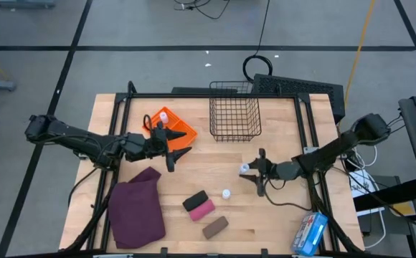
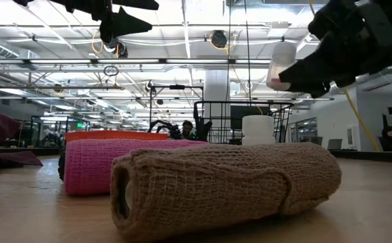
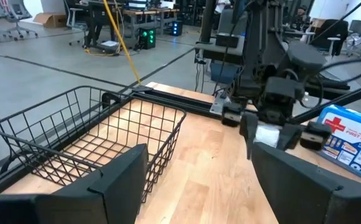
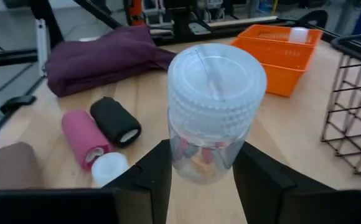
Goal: Pick & Place Medicine items
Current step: Put the white pill bottle into the top orange basket
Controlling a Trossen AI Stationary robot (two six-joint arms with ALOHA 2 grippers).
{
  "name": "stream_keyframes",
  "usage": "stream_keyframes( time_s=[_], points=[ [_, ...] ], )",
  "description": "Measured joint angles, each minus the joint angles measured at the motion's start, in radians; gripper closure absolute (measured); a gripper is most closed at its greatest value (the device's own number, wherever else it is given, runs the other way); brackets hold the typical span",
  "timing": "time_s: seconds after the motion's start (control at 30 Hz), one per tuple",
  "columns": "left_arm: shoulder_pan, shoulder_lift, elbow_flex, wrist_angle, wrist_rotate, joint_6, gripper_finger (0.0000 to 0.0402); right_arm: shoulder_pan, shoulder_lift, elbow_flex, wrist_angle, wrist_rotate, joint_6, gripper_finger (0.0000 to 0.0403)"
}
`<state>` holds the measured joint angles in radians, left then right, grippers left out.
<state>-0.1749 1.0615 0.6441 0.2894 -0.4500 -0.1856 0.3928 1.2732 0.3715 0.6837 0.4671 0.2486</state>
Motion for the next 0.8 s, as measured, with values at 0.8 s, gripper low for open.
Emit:
stream_keyframes(
  time_s=[0.8],
  points=[
    [0.009, 0.063, 0.015, 0.025, 0.02, -0.106, 0.011, -0.06, -0.044, 0.286, -0.608, -0.001, -0.003, 0.0269]
  ],
)
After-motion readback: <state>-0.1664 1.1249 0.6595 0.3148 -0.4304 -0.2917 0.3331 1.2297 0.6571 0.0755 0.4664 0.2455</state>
